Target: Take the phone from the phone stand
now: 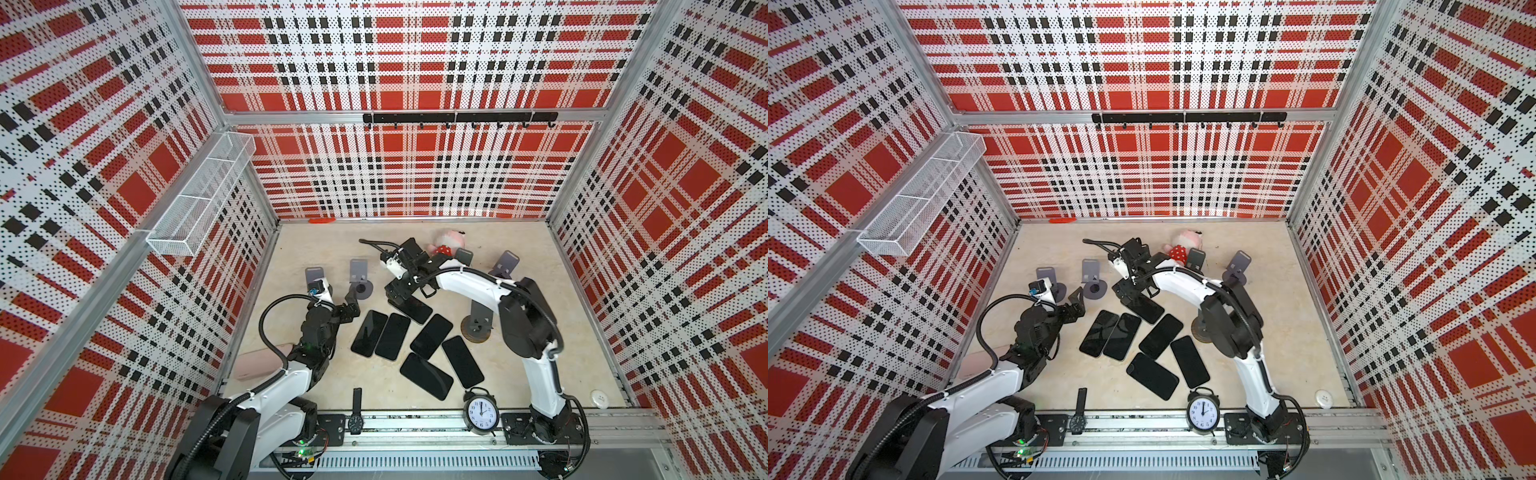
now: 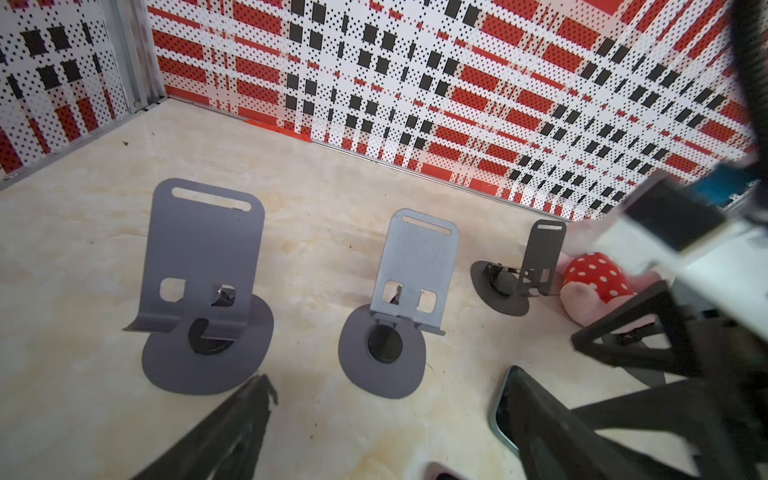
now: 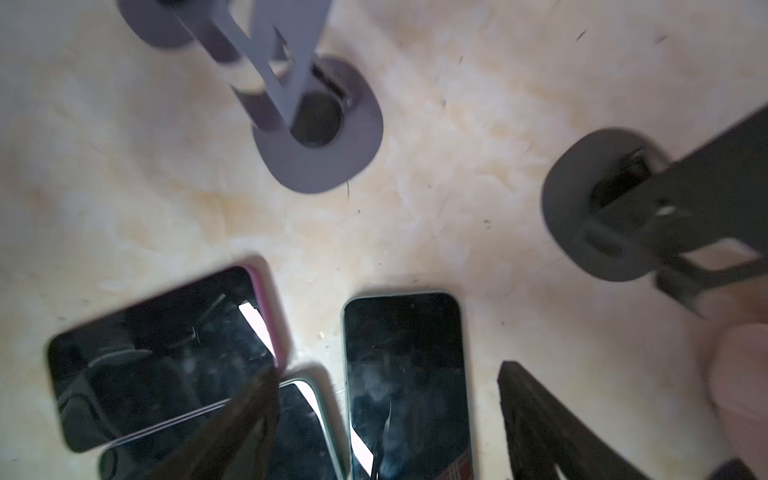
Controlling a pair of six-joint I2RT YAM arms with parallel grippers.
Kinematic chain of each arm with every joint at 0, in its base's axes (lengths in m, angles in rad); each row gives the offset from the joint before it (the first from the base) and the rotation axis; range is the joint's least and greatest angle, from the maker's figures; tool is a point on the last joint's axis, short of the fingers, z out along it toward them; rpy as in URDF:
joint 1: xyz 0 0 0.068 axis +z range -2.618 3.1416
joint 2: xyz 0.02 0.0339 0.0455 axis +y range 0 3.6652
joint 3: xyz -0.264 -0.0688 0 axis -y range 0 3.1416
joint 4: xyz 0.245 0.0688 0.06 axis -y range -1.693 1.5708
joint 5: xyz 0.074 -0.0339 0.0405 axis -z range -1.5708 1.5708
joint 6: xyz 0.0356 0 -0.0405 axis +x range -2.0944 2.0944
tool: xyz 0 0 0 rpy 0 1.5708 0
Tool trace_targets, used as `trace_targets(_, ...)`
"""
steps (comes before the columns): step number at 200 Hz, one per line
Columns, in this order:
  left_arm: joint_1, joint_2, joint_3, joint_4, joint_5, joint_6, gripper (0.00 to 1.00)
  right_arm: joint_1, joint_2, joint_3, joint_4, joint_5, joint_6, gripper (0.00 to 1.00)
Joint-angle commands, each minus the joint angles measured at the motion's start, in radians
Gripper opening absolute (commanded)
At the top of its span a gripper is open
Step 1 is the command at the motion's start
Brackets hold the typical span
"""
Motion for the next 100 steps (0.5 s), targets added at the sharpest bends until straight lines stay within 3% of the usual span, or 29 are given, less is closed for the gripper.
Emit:
trace_targets(1,0.007,-0.028,0.004,0.020,-0.024,0.019,0.94,0.006,-0.188,-0.112,0.181,0.022,0.023,0.92)
trace_targets(18,0.007,-0.050,0.010,0.013,-0.039,0.003,1.00,0.002,-0.331,-0.252,0.278,0.027,-0.002,1.00)
trace_targets(39,0.010,-0.087,0.030,-0.026,-0.079,-0.018,0.99,-0.045,-0.512,-0.430,0.421,0.069,0.016,1.00)
trace_targets(65,0.018,-0.126,0.047,-0.058,-0.136,-0.019,0.98,-0.201,-0.729,-0.655,0.632,-0.118,0.122,1.00)
trace_targets(82,0.024,-0.132,0.073,-0.101,-0.215,-0.019,0.98,-0.308,-0.847,-0.788,0.752,-0.159,0.223,1.00)
trace_targets(100,0.028,-0.119,0.103,-0.135,-0.310,-0.019,0.98,-0.372,-0.970,-0.916,0.809,-0.040,0.239,1.00)
